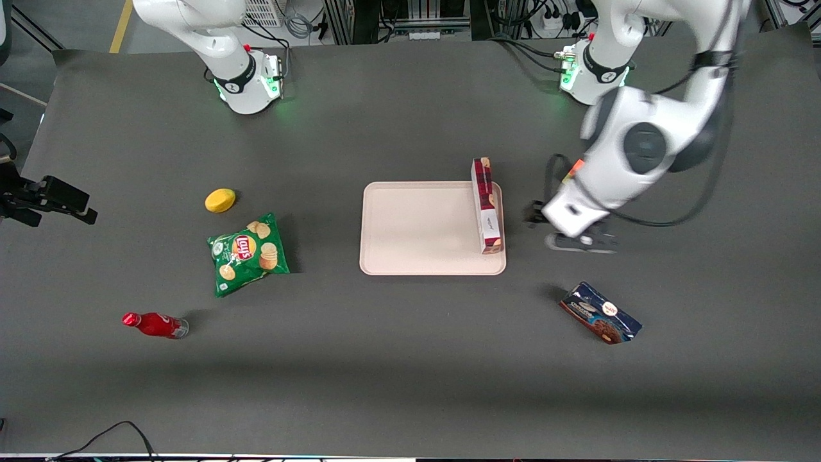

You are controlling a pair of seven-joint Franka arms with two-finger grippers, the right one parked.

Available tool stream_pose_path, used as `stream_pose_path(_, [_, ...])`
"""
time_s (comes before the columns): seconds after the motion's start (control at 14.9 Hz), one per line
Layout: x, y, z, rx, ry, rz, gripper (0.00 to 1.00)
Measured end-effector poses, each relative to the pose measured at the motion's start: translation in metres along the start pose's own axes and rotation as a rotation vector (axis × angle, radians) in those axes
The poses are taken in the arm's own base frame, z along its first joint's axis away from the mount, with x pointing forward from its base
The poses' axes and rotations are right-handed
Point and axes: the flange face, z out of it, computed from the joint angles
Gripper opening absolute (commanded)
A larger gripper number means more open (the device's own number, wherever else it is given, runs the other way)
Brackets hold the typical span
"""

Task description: Place red cookie box on tray

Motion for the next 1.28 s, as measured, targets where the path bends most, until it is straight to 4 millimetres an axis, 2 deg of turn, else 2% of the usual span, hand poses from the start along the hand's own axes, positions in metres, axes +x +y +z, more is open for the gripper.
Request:
stream_pose_path(0.2, [0.011, -0.1, -0.03, -0.001, 0.011, 0.042, 1.0])
stream_pose_path(0.27, [0.012, -0.125, -0.043, -0.003, 0.011, 0.039, 1.0])
stream_pose_path(0.4, [0.011, -0.154, -0.074, -0.01, 0.008, 0.036, 1.0])
stream_pose_path(0.6, [0.004, -0.166, -0.132, -0.003, 0.001, 0.032, 1.0])
stream_pose_path(0.74, [-0.003, -0.171, -0.175, 0.067, 0.028, 0.052, 1.0])
stream_pose_path(0.87, [-0.015, -0.172, -0.207, 0.096, 0.038, 0.063, 1.0])
stream_pose_path(1.07, [-0.035, -0.169, -0.234, 0.094, 0.045, 0.066, 1.0])
stream_pose_path(1.28, [-0.04, -0.167, -0.241, 0.093, 0.056, 0.069, 1.0])
